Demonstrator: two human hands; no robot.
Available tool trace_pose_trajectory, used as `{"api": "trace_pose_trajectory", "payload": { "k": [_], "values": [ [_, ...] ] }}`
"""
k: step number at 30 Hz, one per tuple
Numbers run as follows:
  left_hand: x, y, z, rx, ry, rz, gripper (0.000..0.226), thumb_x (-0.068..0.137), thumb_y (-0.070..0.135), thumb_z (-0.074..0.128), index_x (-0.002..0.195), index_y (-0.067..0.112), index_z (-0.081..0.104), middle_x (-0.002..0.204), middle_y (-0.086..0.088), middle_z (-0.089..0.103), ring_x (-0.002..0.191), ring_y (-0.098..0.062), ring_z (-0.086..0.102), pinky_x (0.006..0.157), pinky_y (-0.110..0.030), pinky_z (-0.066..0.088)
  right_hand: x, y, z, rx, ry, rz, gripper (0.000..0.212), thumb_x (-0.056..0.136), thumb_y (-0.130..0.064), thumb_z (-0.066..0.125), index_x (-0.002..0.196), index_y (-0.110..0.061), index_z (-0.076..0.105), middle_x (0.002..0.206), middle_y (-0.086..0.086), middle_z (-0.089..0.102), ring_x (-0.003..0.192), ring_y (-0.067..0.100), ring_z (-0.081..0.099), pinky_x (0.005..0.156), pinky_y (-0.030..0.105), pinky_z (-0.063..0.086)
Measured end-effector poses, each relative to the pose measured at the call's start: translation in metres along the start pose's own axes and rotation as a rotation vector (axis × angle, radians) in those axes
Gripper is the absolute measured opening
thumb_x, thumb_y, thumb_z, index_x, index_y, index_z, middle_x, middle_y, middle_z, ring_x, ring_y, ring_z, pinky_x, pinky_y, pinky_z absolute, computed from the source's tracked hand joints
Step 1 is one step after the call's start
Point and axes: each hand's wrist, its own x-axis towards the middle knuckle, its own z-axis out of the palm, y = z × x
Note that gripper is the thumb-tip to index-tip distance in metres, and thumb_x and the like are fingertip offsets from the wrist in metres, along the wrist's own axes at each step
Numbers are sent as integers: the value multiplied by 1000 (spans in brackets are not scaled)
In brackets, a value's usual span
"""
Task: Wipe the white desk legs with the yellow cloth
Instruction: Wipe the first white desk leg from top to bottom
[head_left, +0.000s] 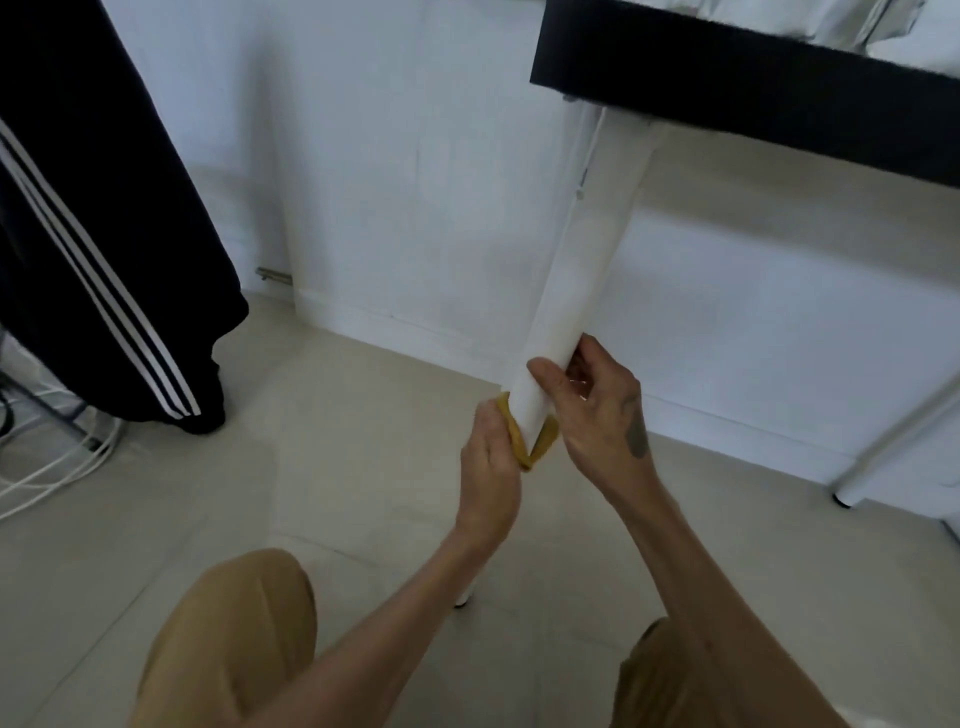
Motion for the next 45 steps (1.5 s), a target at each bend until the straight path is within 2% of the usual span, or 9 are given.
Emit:
{"api": "trace_pose_trajectory", "payload": {
  "k": [6,9,13,20,28,33,37,40,45],
  "values": [
    [-20,-97,-25,113,-41,-451,50,103,51,19,105,24,61,105,-4,72,98,-18,66,88,-37,52,-2,-1,0,44,-10,14,14,93,-29,67,105,-23,61,94,-16,69,83,-6,65,68,10,53],
    [-4,-101,-36,200,-96,-629,50,102,43,25,102,7,61,105,-16,70,85,-22,62,77,-33,49,-5,1,2,45,-17,48,20,93,-32,67,110,-23,61,98,-15,69,87,-7,65,70,9,53],
    [12,-37,-39,107,-139,-543,41,105,31,34,95,7,65,84,-7,69,65,-12,62,54,-20,45,-15,18,1,-31,-126,83,31,93,-35,67,119,-19,62,112,-8,71,101,4,68,89,24,57],
    [0,-11,-15,18,-33,-252,50,103,48,26,102,10,59,99,-13,67,88,-24,64,77,-38,52,-21,32,8,-57,-134,63,34,94,-30,66,123,-14,60,110,-8,67,96,-6,64,81,7,51],
    [-41,-147,-24,160,65,-527,40,104,44,19,107,27,55,106,-6,65,96,-24,62,83,-40,51,-26,49,22,36,-132,94,37,93,-25,67,124,-6,59,116,2,72,99,6,70,76,5,51],
    [-26,-165,-38,190,23,-757,53,102,39,22,101,5,63,88,-14,62,73,-22,51,69,-32,40,-27,51,22,61,-123,102,36,92,-26,68,123,-8,60,116,0,73,101,5,70,80,9,53],
    [-25,-88,-34,44,35,-531,40,103,32,32,83,15,63,78,-8,59,67,-15,51,58,-21,45,-27,52,22,56,-130,97,39,92,-26,68,125,-8,59,118,0,72,102,5,69,79,6,52],
    [-26,-51,-22,-7,-9,-191,34,108,36,26,119,25,56,96,-4,60,79,-13,56,55,-12,47,-27,53,22,59,-125,101,40,92,-25,68,127,-6,58,122,3,70,104,10,69,80,6,52],
    [-33,-101,-10,202,84,-95,32,105,43,21,117,32,48,86,-1,57,72,-15,55,59,-32,49,-27,54,22,53,-130,98,39,92,-23,68,124,-4,58,117,2,71,94,-8,67,77,4,50]
  ]
}}
